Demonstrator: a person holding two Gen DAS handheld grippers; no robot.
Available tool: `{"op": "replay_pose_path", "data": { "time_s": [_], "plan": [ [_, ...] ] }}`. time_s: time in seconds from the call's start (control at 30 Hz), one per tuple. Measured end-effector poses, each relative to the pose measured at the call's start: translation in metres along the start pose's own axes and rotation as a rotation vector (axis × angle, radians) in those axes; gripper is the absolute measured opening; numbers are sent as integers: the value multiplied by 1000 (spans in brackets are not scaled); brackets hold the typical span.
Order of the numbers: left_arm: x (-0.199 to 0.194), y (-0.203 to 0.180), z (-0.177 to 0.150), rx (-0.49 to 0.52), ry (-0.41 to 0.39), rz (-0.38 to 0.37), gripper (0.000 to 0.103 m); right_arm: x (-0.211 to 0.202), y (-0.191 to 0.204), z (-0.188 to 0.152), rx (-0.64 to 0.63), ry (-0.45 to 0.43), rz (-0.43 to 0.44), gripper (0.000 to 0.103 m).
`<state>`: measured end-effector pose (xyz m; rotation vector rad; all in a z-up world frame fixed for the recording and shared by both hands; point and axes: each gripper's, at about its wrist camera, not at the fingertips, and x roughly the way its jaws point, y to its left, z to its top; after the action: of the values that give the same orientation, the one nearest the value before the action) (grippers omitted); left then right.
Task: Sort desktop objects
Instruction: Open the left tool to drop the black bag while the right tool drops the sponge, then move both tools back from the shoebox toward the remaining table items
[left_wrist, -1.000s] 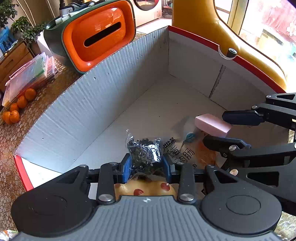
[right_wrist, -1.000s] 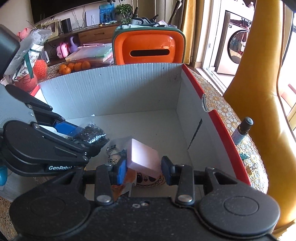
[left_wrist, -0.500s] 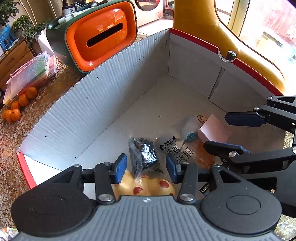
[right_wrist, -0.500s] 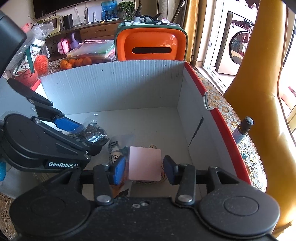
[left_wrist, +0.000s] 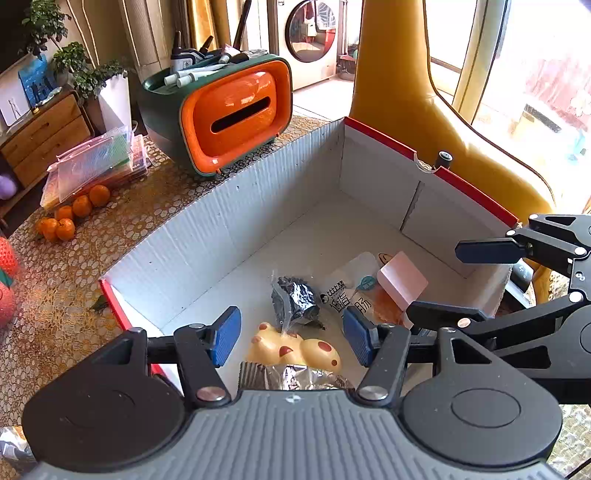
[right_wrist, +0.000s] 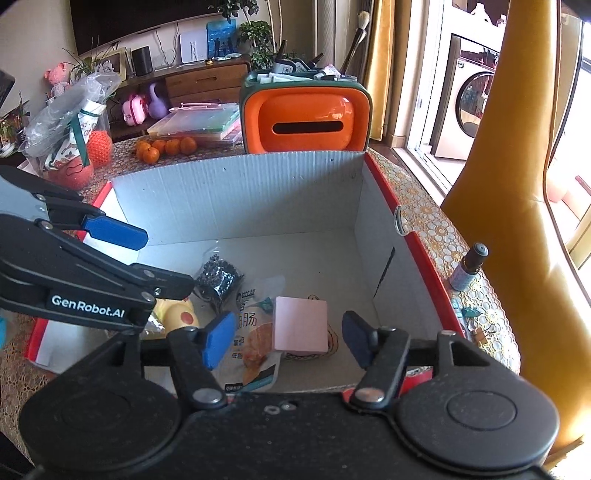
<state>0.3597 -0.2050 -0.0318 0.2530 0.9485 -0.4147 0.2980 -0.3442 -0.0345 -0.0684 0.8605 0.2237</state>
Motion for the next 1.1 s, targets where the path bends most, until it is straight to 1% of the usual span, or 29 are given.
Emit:
{"op": "replay_pose_path", "data": {
  "time_s": [0.27, 0.5, 0.57, 0.67, 0.7, 0.77, 0.93, 1.03, 1.1],
  "plan": [
    [-40, 12, -19, -23, -54, 19, 60, -25, 20, -2, -32, -33, 33, 71],
    [-69, 21, -40, -50, -86, 16, 60, -45, 41, -5, -43, -59, 72, 75],
    [-77, 24, -47, -58, -92, 15, 60, -51, 46, -6, -45, -70, 82, 83],
    [-86, 32, -56, -79, -102, 15, 60, -59, 53, -8, -43, -84, 101, 84],
    [-90, 34, -59, -85, -107, 17, 61, -61, 56, -9, -43, -88, 104, 85],
    [-97, 38, -65, -92, -122, 20, 69, -66, 61, -11, -44, -94, 111, 87],
    [-113, 47, -83, -104, -146, 17, 69, -77, 75, -14, -43, -109, 131, 89],
    [-121, 53, -93, -107, -152, 22, 73, -82, 84, -15, -40, -116, 143, 91],
    [-125, 56, -101, -107, -158, 27, 74, -83, 92, -16, -35, -119, 152, 92]
  ]
}}
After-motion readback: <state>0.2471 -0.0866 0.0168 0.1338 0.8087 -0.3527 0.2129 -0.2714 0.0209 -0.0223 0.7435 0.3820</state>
